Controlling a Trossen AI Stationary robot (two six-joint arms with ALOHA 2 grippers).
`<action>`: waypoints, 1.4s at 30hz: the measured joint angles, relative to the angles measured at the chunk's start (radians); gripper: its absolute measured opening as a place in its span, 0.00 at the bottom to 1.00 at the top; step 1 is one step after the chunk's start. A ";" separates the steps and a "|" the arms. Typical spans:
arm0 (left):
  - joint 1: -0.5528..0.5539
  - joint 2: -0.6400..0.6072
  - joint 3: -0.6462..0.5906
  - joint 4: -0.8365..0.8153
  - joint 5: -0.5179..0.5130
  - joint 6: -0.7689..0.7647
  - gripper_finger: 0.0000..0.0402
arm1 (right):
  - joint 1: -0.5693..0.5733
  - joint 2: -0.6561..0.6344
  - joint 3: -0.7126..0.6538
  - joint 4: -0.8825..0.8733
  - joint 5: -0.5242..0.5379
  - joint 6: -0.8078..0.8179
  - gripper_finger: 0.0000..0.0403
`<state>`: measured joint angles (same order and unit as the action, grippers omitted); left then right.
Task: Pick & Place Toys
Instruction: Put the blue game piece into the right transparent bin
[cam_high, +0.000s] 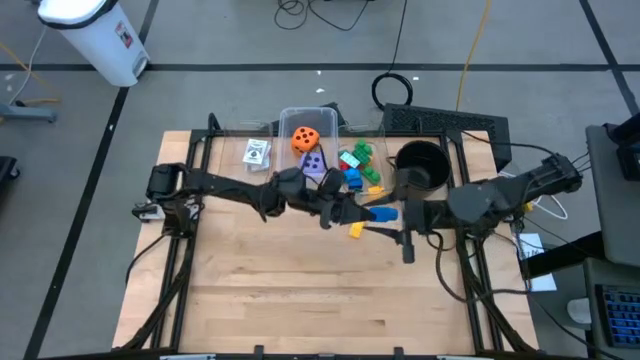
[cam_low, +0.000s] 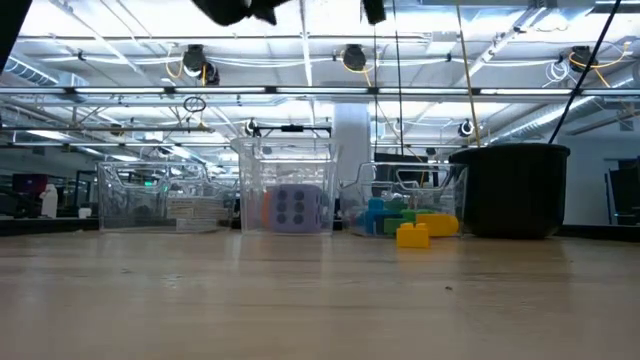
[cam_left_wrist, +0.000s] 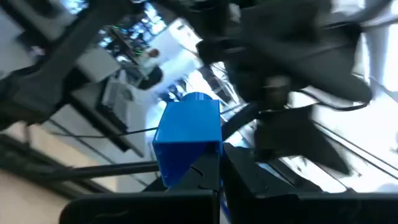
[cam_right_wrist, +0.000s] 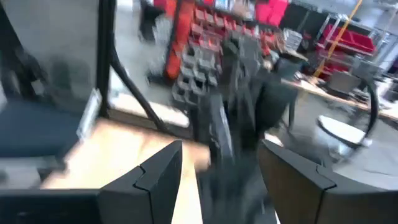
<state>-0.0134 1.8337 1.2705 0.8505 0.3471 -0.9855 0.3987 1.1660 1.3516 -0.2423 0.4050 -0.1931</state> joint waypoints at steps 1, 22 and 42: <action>0.006 -0.001 0.022 -0.013 0.021 0.005 0.01 | 0.015 -0.002 0.015 -0.047 0.025 -0.015 0.50; 0.053 0.000 0.245 -0.326 0.132 0.086 0.01 | 0.094 -0.037 0.041 -0.267 0.343 -0.019 0.56; 0.092 0.000 0.246 -0.325 0.141 0.038 0.01 | 0.094 -0.067 0.040 -0.403 0.356 0.046 0.46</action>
<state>0.0784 1.8339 1.5162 0.5255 0.4879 -0.9475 0.4923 1.0992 1.3914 -0.6453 0.7610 -0.1471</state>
